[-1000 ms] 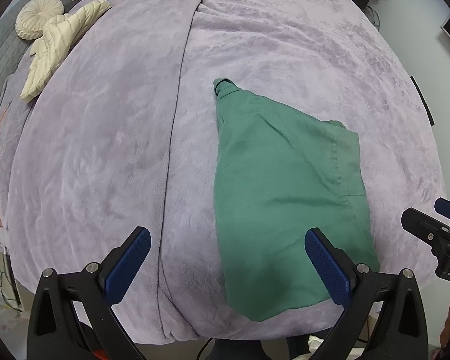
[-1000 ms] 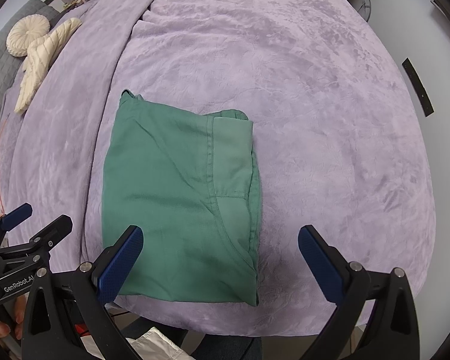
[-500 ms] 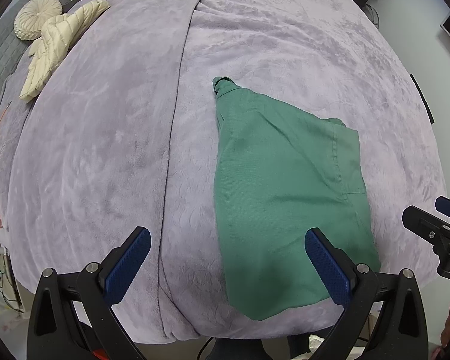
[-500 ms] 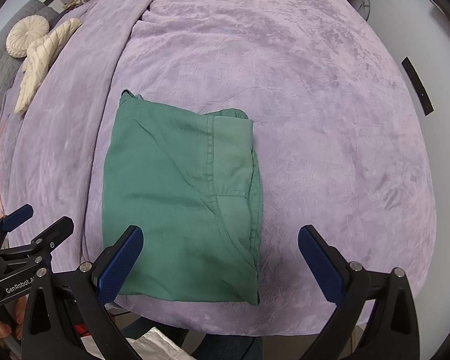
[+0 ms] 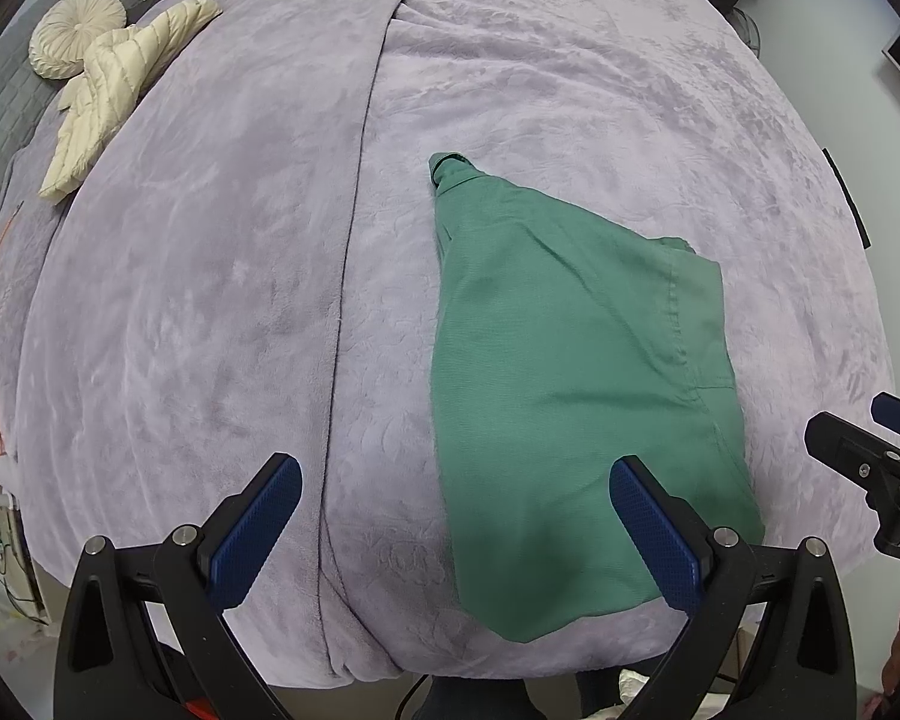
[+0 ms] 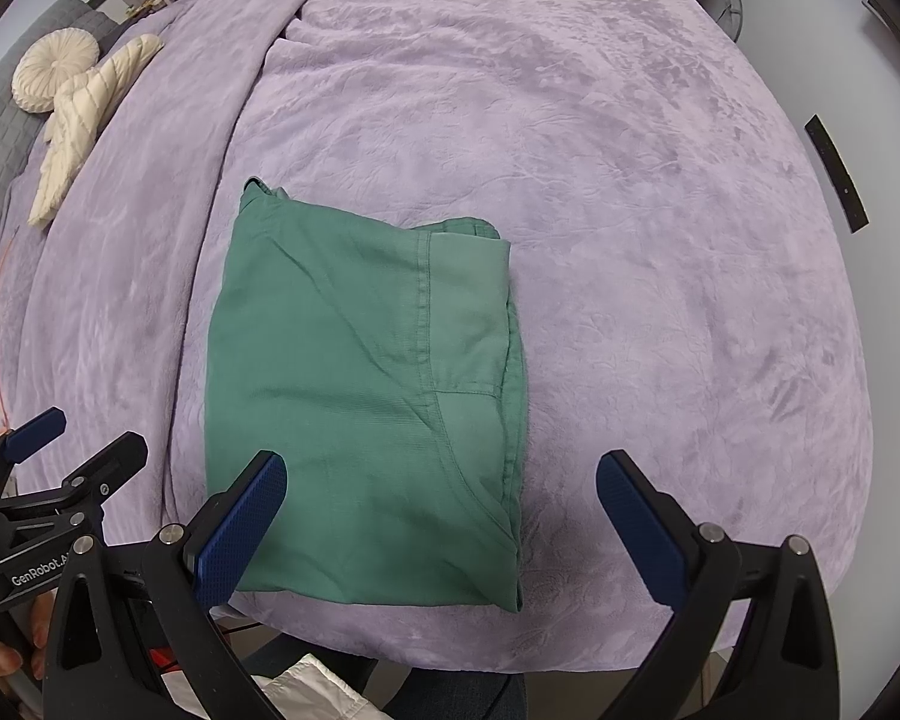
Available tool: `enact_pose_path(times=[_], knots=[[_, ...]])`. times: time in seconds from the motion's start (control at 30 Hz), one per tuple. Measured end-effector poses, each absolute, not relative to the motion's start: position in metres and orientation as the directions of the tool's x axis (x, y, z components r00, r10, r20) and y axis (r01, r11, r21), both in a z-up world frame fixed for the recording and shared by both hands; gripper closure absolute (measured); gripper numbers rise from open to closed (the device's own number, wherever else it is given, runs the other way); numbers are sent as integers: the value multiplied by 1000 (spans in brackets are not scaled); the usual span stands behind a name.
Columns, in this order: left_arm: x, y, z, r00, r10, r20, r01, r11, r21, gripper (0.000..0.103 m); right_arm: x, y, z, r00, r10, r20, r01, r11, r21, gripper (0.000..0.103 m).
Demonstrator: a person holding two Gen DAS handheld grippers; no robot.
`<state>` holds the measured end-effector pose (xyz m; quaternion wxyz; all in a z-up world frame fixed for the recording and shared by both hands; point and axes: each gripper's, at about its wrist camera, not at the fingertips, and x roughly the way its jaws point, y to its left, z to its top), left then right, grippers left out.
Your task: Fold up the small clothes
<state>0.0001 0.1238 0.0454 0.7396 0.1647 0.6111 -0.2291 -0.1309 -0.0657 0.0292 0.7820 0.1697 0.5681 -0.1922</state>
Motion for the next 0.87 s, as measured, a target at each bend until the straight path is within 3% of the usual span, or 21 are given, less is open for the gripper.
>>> enact_pose_path(times=[0.87], knots=[[6, 132, 40, 169, -115, -979, 542, 841, -5, 0, -130, -65, 18, 257, -96, -962, 503, 863, 48, 0]])
